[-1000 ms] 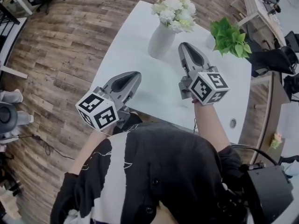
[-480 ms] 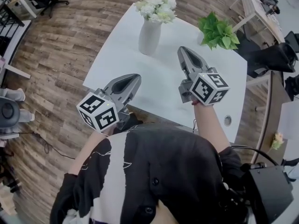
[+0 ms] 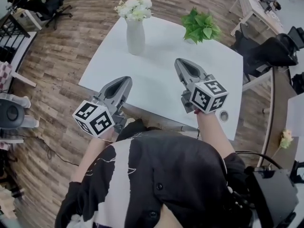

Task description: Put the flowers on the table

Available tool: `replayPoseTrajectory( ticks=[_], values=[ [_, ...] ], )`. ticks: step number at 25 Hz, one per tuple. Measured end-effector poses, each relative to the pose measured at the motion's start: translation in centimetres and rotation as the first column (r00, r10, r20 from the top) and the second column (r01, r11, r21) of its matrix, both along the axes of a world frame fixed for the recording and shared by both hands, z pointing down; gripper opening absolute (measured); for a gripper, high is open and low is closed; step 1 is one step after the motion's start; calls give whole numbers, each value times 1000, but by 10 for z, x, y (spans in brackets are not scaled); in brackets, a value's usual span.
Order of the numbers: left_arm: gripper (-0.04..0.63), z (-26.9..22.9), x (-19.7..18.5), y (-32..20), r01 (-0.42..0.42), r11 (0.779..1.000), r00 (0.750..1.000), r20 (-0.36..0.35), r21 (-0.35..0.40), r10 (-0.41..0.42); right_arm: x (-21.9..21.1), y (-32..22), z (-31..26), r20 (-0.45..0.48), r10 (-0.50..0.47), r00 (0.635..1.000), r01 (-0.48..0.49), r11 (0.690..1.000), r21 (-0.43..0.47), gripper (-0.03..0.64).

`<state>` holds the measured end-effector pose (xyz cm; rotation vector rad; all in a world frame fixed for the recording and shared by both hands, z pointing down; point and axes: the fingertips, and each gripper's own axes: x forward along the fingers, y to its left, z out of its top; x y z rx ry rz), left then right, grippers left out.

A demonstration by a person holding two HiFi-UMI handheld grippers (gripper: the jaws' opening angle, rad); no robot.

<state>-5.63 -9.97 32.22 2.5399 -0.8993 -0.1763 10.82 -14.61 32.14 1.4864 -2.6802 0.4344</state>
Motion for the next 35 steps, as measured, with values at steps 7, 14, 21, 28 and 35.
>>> replayPoseTrajectory(
  ticks=[7, 14, 21, 28, 35],
  values=[
    [12, 4, 26, 54, 50, 999, 999, 2, 5, -50, 39, 72, 18, 2, -19, 1000, 19, 999, -38, 15],
    [12, 9, 47, 105, 72, 997, 997, 31, 0, -72, 76, 124, 32, 30, 7, 1000, -5, 998, -63, 15],
    [12, 14, 63, 140, 81, 997, 995, 58, -6, -81, 93, 149, 40, 48, 2, 999, 1, 998, -62, 15],
    [12, 13, 68, 159, 95, 995, 992, 78, 2, -95, 94, 158, 37, 60, -23, 998, 26, 999, -46, 15],
    [12, 16, 71, 161, 97, 995, 992, 82, -6, -97, 93, 161, 37, 48, -45, 998, 47, 998, -37, 15]
  ],
)
